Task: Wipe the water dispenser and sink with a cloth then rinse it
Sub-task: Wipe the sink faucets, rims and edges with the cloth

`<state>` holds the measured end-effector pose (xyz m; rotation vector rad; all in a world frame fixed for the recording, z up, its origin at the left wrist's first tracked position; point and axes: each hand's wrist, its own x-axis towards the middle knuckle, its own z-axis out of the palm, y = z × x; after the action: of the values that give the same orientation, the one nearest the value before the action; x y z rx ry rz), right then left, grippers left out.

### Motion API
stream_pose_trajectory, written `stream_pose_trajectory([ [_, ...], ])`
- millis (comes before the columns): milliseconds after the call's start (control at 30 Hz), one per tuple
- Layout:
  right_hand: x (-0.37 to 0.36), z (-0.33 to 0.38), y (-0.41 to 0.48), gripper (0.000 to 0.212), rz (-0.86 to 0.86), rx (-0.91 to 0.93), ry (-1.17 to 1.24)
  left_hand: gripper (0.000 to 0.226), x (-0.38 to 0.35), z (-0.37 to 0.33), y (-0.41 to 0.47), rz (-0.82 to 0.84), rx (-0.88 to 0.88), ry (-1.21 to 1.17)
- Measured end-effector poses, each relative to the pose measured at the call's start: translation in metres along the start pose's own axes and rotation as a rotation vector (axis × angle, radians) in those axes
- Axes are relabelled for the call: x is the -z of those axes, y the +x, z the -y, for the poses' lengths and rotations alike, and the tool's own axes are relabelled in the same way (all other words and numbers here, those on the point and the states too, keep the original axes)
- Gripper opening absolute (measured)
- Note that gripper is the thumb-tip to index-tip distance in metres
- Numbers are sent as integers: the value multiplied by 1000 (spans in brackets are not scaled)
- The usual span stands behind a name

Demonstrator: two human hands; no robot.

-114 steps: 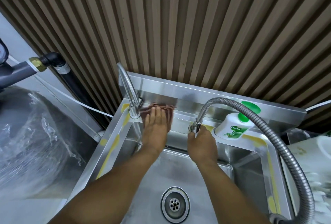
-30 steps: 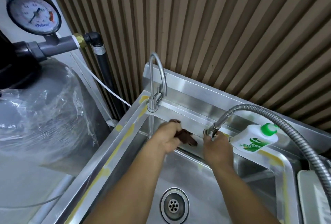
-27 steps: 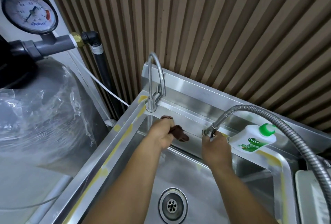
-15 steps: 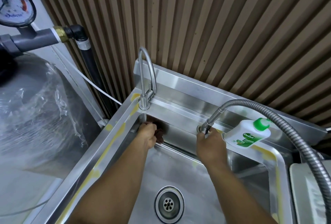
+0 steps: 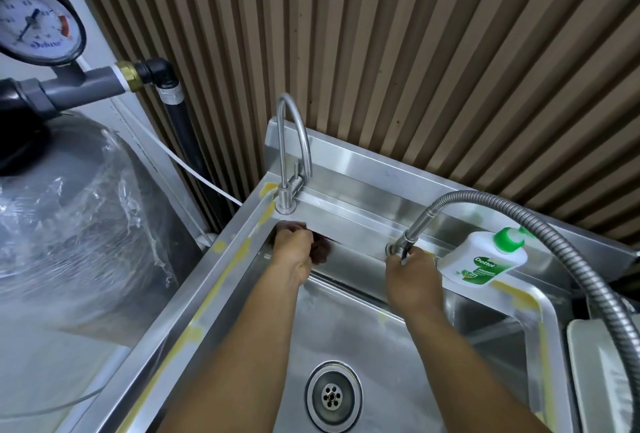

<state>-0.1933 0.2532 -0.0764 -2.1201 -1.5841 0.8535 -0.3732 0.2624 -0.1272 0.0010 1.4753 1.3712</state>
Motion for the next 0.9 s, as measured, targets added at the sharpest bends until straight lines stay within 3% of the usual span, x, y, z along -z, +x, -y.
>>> stream_pose_trajectory([
  [167,-4,-3,-3,30,-13,16,1,32,-4,41,12,1,79,51],
  [500,-6,-2,-3,32,-32,18,-15,29,-37,64,-22,173,306,-10],
  [900,-3,3,-8,32,-16,-36,39,29,12,-41,-22,17,123,-289],
])
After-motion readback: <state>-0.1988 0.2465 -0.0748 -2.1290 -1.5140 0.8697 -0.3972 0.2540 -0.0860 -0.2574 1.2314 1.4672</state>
